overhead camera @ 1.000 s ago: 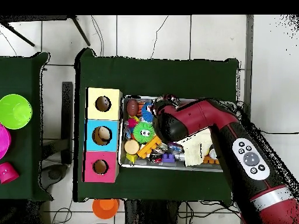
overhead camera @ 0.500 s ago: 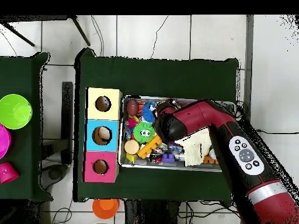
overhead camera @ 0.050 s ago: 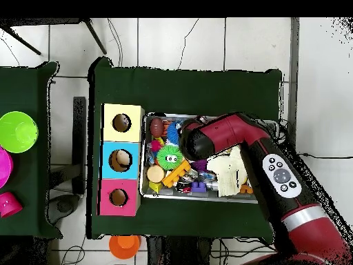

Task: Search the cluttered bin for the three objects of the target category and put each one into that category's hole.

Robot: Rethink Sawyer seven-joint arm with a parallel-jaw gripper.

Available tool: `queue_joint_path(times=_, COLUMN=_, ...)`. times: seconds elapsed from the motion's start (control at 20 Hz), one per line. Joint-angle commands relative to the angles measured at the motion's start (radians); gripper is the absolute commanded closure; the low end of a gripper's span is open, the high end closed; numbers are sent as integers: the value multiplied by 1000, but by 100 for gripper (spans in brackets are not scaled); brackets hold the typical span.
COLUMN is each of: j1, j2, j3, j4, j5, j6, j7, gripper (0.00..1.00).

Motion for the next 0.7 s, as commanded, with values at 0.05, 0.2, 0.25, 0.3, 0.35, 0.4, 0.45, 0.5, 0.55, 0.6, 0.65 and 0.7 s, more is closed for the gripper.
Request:
queue_joint_path(times=0.05, j1=1, j2=81, j3=-66, j4=-14, j5=-11, j6=207, j7=-364, gripper=100)
queue_joint_path(times=0.2, j1=1, j2=81, j3=-65, j4=-13, j5=-7, j6=217, j7=-373, gripper=100)
queue_joint_path(times=0.25, j1=2, j2=81, j3=-65, j4=-13, j5=-7, j6=219, j7=-374, gripper=100)
queue_joint_path(times=0.3, j1=2, j2=81, j3=-66, j4=-10, j5=-8, j6=220, j7=-375, gripper=100)
queue_joint_path(times=0.35, j1=2, j2=80, j3=-67, j4=-8, j5=-9, j6=220, j7=-376, gripper=100)
queue_joint_path(times=0.4, j1=4, j2=81, j3=-66, j4=-10, j5=-7, j6=221, j7=-376, gripper=100)
queue_joint_path(times=0.45, j1=5, j2=83, j3=-65, j4=-12, j5=-6, j6=223, j7=-377, gripper=100)
queue_joint_path(times=0.5, j1=6, j2=83, j3=-66, j4=-11, j5=-6, j6=224, j7=-378, gripper=100)
queue_joint_path(times=0.55, j1=4, j2=82, j3=-66, j4=-10, j5=-4, j6=221, j7=-376, gripper=100)
queue_joint_path(times=0.6, j1=2, j2=82, j3=-66, j4=-10, j5=-3, j6=219, j7=-374, gripper=100)
queue_joint_path(times=0.65, j1=0, j2=81, j3=-66, j4=-8, j5=-3, j6=211, j7=-363, gripper=100)
queue_joint_path(times=0.7, j1=-2, j2=74, j3=-61, j4=-5, j5=5, j6=209, j7=-359, gripper=100)
